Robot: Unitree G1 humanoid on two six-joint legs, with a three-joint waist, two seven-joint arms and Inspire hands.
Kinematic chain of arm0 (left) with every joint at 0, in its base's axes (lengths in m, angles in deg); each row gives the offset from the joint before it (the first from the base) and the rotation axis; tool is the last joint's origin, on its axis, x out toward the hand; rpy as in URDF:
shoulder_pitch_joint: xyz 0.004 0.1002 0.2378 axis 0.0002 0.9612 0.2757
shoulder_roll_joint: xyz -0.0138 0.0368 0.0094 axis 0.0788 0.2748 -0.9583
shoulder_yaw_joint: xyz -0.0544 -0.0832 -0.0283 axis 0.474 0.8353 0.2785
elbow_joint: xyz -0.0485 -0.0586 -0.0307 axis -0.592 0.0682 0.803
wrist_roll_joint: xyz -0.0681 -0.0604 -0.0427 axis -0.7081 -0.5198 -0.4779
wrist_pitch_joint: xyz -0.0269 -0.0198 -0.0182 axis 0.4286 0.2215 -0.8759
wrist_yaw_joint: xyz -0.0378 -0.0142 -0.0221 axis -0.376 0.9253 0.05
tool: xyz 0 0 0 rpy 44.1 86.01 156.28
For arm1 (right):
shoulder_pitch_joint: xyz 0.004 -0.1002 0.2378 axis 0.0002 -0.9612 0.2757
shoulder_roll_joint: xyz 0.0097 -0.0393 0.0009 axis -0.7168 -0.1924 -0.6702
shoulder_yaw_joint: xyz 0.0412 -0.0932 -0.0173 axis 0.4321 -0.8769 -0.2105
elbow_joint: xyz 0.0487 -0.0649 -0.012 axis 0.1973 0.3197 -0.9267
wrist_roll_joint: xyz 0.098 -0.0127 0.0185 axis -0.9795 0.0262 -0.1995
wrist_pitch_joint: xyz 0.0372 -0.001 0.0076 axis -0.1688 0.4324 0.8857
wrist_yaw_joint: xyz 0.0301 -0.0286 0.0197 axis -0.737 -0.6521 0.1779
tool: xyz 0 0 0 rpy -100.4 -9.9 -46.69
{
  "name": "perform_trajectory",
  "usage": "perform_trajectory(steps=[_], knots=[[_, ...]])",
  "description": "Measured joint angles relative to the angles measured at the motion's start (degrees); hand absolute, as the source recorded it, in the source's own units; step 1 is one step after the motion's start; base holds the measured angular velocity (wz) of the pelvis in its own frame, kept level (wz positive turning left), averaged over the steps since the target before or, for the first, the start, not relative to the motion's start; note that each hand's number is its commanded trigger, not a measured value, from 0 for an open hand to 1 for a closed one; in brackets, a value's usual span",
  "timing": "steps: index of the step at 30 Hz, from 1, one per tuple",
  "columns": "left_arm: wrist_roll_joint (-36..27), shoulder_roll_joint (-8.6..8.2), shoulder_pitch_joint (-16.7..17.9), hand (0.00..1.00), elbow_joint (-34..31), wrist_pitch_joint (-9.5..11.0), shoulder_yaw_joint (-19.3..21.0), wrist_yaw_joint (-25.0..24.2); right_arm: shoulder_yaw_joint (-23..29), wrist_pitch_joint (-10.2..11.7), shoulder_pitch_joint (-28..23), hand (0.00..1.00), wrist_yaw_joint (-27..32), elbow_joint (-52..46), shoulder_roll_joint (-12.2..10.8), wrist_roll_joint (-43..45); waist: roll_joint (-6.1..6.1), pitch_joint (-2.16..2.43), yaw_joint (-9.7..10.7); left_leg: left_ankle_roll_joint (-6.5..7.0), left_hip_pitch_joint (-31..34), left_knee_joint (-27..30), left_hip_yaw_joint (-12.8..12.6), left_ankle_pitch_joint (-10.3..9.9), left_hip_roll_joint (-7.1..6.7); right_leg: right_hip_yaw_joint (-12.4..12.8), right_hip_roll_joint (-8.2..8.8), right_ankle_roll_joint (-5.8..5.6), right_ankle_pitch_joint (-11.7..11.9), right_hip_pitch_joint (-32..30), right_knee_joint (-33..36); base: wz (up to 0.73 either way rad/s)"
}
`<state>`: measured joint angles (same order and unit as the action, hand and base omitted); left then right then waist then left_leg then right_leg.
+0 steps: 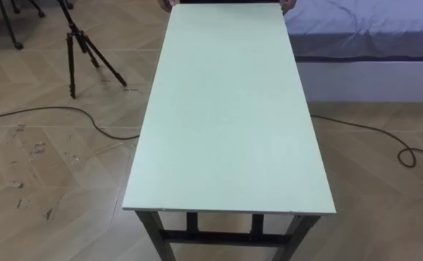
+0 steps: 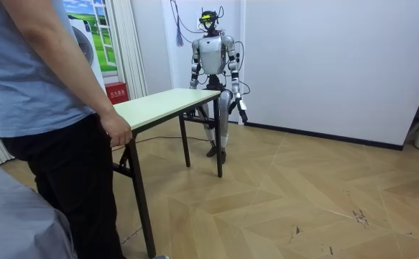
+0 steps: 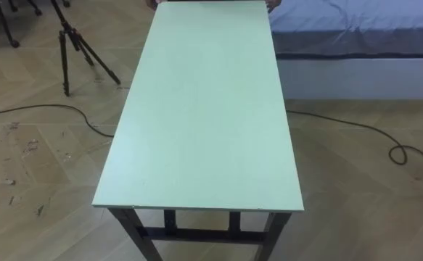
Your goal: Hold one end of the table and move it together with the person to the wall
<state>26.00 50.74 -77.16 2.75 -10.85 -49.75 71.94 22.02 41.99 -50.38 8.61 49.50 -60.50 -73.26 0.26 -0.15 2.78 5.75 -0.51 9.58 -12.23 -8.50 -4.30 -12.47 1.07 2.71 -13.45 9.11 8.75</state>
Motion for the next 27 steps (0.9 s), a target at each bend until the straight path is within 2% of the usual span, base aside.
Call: perform_trajectory(steps=[7, 12, 22, 25, 27], knots=[[0.0, 0.0, 0.0, 0.0, 0.0, 0.0, -0.1, 0.0, 0.0, 0.0, 0.1, 0.0, 0.1, 0.0, 0.0, 0.0, -0.08, 0.03, 0.1, 0.02, 0.0, 0.0, 0.0, 0.0, 0.0, 0.2, 0.0, 0.0, 0.0, 0.0, 0.0, 0.0], [-2.6, -0.03, 0.0, 0.0, 0.0, -0.2, -0.8, -0.5, 0.1, -0.1, 0.0, 0.0, -0.1, 0.1, 0.2, -0.1, -0.14, -0.04, 0.1, 0.03, 0.0, 0.0, 0.0, 0.0, -0.01, 0.2, 0.01, -0.01, 0.0, 0.0, 0.0, 0.0], [-25.3, 0.0, 0.3, 0.0, 0.4, -1.7, -1.3, -7.2, 1.7, -1.3, -0.6, 0.0, -3.5, 0.3, 0.4, -4.6, -0.39, -0.15, 0.0, 0.09, 0.3, 0.1, 0.0, -0.1, -0.01, 0.3, 0.01, -0.01, 0.0, -0.2, 0.0, 0.0], [-29.7, 0.18, 0.2, 0.0, 0.1, -1.8, -2.2, -9.6, 1.7, -1.4, -0.7, 0.0, -5.0, -0.4, 0.5, -5.7, -0.4, -0.15, 0.1, 0.15, 0.3, 0.2, 0.1, -0.1, -0.01, 0.3, 0.03, -0.02, 0.0, -0.2, 0.0, 0.0], [-32.4, 0.18, 0.2, 0.0, -0.8, -2.3, -2.2, -11.4, 1.9, -2.1, -2.1, 0.0, -5.5, -4.3, 0.5, -6.8, -0.42, -0.12, 0.0, 0.18, 0.5, 0.3, -0.1, -0.1, 0.07, 0.4, 0.04, -0.03, 0.0, -0.4, 0.1, -0.02]])
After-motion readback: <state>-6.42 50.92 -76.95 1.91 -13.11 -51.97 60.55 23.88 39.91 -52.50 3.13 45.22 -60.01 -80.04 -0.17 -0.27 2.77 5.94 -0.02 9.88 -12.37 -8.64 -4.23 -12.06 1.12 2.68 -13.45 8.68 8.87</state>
